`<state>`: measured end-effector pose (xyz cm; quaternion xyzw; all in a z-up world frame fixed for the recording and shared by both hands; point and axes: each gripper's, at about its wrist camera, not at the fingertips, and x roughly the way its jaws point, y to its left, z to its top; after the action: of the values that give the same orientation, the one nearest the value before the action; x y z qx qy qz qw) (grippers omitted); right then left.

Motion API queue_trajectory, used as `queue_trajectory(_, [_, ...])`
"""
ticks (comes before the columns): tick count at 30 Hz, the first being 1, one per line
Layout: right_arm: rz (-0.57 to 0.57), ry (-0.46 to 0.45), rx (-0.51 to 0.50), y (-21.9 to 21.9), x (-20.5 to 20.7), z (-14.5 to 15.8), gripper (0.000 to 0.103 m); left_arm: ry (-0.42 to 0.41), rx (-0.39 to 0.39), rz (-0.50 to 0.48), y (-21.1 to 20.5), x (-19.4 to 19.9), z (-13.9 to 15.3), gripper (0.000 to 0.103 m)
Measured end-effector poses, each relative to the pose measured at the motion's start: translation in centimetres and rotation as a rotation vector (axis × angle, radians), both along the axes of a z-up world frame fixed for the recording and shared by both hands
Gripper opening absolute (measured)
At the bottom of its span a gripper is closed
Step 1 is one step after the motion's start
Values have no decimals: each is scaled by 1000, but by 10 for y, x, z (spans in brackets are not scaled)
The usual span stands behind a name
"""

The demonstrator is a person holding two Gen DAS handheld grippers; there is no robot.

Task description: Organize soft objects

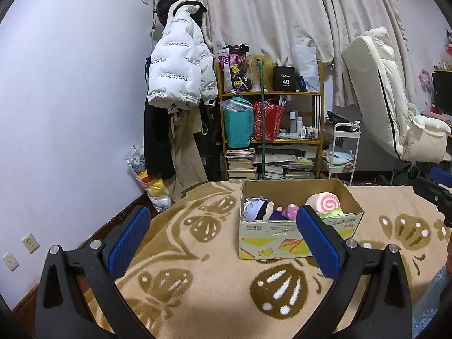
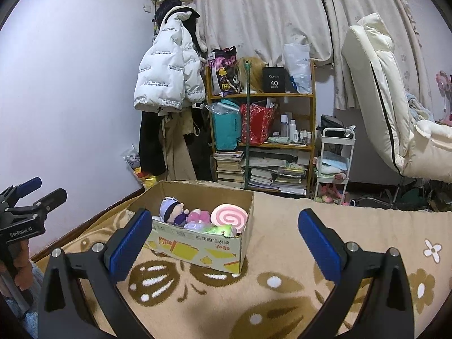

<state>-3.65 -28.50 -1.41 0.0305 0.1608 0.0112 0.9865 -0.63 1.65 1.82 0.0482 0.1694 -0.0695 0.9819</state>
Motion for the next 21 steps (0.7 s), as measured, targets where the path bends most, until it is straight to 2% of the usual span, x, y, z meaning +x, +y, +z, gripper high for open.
queue_trajectory(10, [-6,44,14,-6,8,-15,103,-1,46,-7,-9,0,-7,102])
queue_trajectory(21, [-18,42,35,-13,7,-17,103,23,39,-15,-10,6,-12,102])
